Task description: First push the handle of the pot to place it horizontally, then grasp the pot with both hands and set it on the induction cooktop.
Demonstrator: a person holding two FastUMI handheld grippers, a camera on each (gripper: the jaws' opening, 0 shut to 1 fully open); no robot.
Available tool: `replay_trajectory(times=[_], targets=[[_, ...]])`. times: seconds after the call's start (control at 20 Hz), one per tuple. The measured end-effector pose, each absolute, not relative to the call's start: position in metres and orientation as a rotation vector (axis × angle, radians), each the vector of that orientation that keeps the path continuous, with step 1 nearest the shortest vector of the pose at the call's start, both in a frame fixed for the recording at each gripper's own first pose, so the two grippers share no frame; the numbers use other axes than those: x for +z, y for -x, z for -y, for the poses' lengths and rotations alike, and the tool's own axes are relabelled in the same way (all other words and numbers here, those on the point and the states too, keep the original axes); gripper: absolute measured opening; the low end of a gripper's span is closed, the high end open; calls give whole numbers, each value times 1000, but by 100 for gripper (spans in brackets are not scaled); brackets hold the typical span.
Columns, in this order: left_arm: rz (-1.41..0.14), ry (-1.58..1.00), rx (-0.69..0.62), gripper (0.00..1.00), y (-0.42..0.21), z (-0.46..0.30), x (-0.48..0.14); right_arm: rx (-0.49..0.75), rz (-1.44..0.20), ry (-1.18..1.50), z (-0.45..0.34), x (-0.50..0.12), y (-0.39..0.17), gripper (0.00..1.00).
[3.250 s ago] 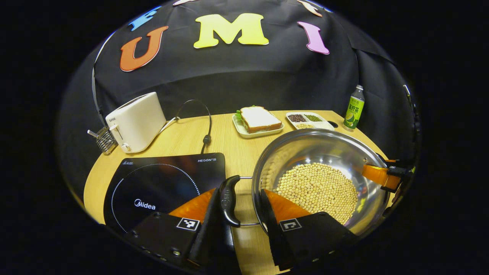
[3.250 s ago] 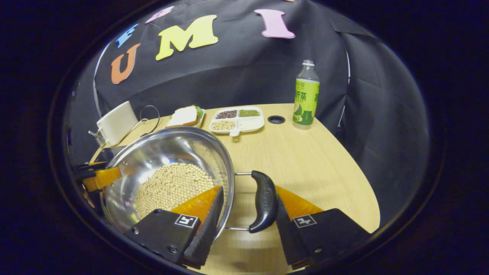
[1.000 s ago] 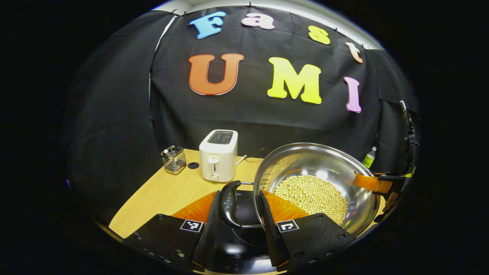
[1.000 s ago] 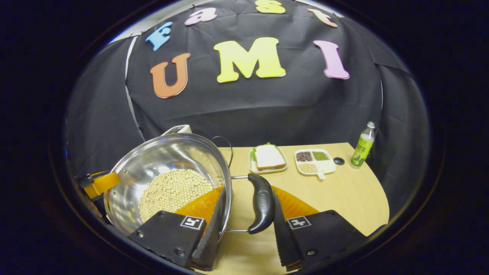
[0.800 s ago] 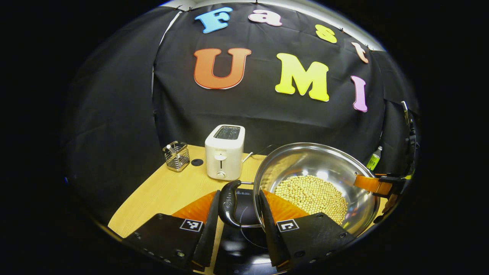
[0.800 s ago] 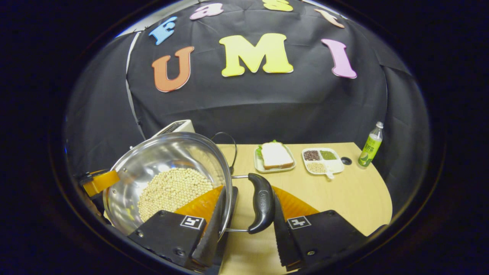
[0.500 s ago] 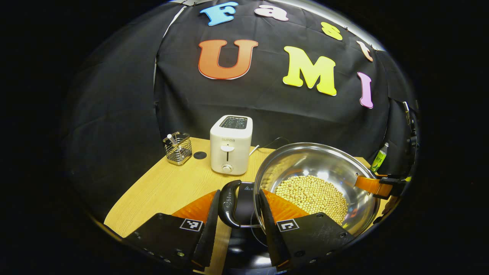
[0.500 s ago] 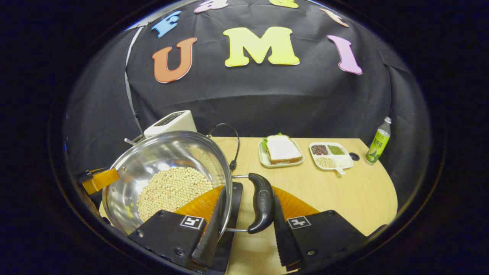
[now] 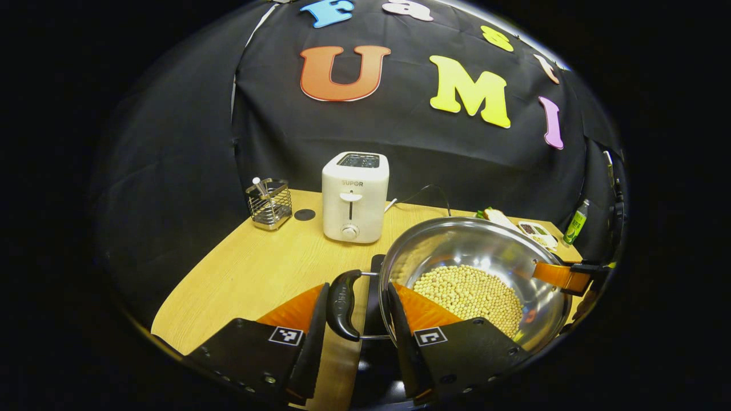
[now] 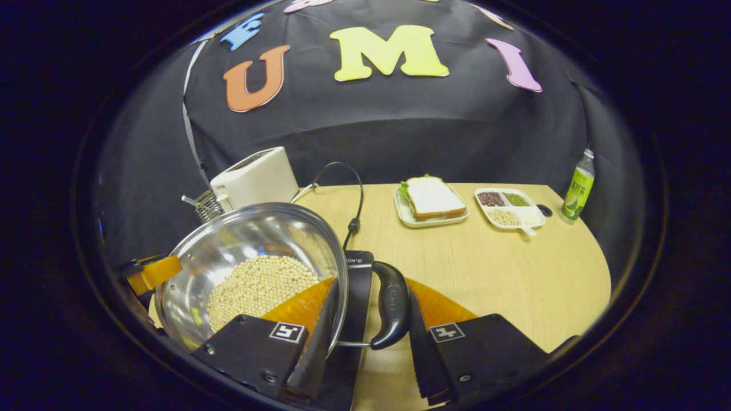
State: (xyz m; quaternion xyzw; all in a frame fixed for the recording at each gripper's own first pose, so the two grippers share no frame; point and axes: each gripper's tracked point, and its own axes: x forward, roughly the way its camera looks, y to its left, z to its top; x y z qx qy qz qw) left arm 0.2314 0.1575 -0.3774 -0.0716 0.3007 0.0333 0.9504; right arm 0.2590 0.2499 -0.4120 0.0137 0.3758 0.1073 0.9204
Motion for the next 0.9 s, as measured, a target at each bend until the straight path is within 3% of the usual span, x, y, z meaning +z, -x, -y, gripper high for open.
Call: replay_trajectory(times=[0.55, 0.65, 0.7, 0.75, 0.9], targets=[[-528, 148, 96, 59, -234, -160, -374, 228, -736, -63, -248, -409, -260, 67], [-517, 102, 147, 59, -234, -171, -370, 248, -698, -53, -246, -399, -261, 76], [-502, 80, 162, 76, -234, -174, -366, 235, -677, -43, -237, -392, -260, 72], [-479, 74, 177, 92, -232, -175, -357, 229, -655, -41, -232, -385, -258, 77], [-462, 88, 231, 93, -219, -180, -338, 223, -608, -55, -216, -363, -244, 92]])
